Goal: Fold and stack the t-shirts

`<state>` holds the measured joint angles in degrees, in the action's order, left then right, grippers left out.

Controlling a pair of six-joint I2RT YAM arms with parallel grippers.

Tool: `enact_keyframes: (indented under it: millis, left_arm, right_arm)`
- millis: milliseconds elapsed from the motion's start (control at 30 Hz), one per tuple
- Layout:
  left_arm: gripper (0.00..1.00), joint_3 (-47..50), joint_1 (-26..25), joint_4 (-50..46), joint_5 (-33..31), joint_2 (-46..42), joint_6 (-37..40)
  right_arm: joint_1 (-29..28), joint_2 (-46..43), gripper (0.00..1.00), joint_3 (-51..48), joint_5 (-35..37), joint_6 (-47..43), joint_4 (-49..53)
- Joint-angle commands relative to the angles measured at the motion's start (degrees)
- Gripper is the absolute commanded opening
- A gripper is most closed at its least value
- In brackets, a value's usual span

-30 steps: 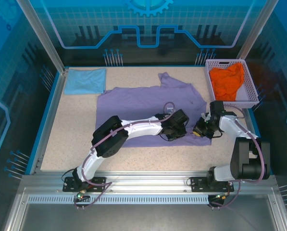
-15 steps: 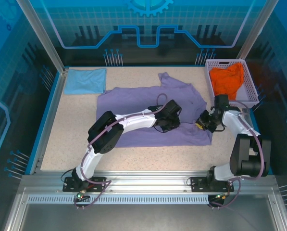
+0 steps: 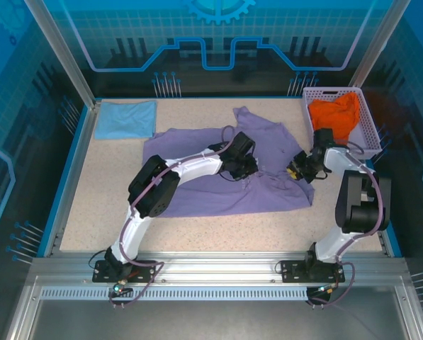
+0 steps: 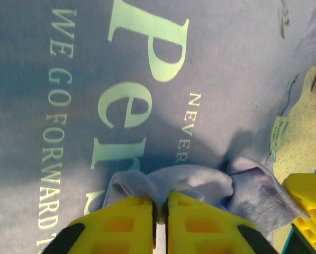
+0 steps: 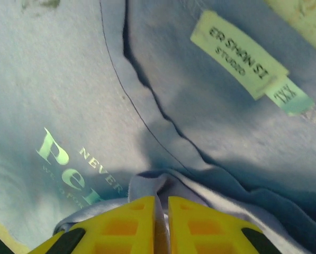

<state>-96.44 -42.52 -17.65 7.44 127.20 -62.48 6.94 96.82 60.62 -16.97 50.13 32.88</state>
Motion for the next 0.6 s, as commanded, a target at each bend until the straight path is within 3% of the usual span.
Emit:
enact_keyframes:
  millis: [0, 133, 233, 333, 367, 433, 500, 567]
  left_arm:
    - [0.17, -3.07, 1.36, -0.21, 2.4, 1.9, 0.78]
    - [0.22, -3.93, 1.9, -1.03, 2.05, 1.4, 0.69]
    - [0.33, -2.7, 2.42, -0.79, 1.44, -0.06, -0.18]
    - [0.33, 0.08, 3.01, 0.62, 0.95, -2.58, -0.84]
    - [0.35, 1.15, 3.13, 0.77, 0.45, -4.14, -0.53]
    - [0.41, 3.04, 3.1, 0.52, -0.37, -6.93, 0.75]
    - [0.41, 6.18, 2.81, 2.01, -0.39, -9.99, 1.84]
    - [0.32, 9.0, 1.91, 5.63, 2.54, -12.23, 4.72]
  right_arm:
    - [0.88, 0.72, 0.15, 2.31, -0.04, 3.03, 0.41]
    - [0.55, -0.49, 0.2, 2.78, 1.65, 7.06, -0.43]
    - [0.27, 0.36, 0.25, 5.22, 2.01, 8.86, -0.31]
    - [0.19, 2.18, 0.26, 9.42, 0.98, 7.91, 1.45]
    - [0.08, 2.32, 0.47, 10.75, 0.97, 6.72, 2.67]
    - [-0.2, 0.71, 0.63, 11.51, 2.05, 3.89, 5.12]
    - [-0.1, -3.72, 0.64, 8.34, 3.89, 1.17, 5.68]
    - [-0.17, -10.81, 0.61, 2.84, 6.51, -2.03, 5.97]
